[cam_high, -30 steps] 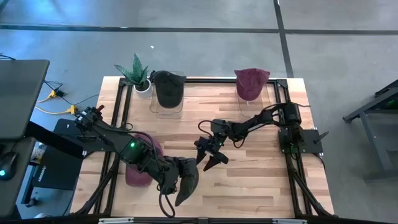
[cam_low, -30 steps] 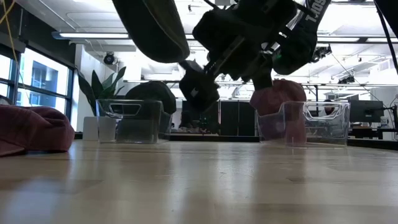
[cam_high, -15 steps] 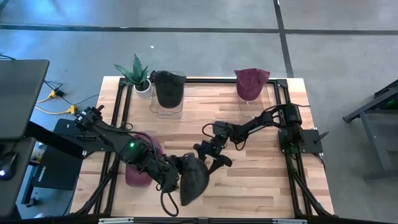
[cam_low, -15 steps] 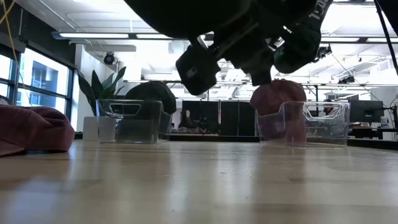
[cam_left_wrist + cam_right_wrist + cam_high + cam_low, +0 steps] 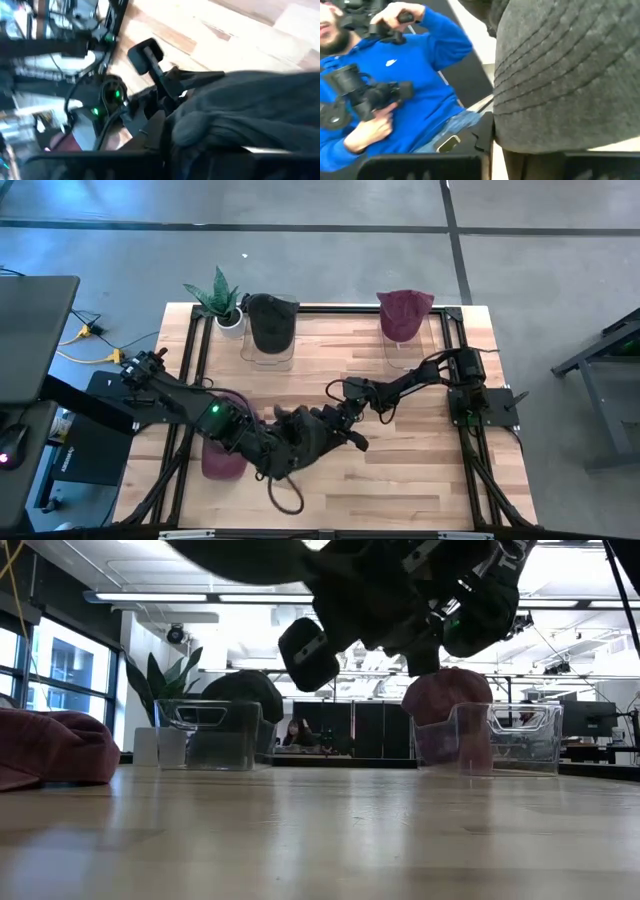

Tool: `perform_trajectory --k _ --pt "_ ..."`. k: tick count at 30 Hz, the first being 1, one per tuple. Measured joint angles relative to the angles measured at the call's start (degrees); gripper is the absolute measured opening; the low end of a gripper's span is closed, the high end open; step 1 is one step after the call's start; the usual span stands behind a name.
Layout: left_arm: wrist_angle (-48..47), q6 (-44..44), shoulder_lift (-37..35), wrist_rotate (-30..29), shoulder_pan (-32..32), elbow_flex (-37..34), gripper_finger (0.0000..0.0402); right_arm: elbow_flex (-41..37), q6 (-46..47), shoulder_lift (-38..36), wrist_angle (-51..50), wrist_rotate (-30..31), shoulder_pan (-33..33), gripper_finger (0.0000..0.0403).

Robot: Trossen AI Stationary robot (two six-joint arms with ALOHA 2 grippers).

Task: Pick & Place hat
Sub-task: Put the black cap into the left transparent bin

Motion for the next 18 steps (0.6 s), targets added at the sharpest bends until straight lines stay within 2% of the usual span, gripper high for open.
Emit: perform_trajectory --k 4,8,10,18 --pt "-2.01 -5.54 0.00 -0.19 1.40 0.00 0.0103 -0.12 2.50 0.00 -0.07 3.99 -0.16 0.0033" --pt "-8.93 -11.37 -1.20 -0.39 1.65 0.00 0.0145 -2.89 2.91 -0.09 0.35 10.04 -0.83 0.0010" --pt "-11.83 -16.28 -2.13 -1.09 1.60 0.02 0.0156 -5.52 4.63 -0.09 1.75 13.32 -1.69 0.0014" --pt "-20.55 -34.44 -8.80 -2.33 2.24 0.05 0.0161 -21.09 11.35 -0.09 25.29 24.45 -4.38 0.0012"
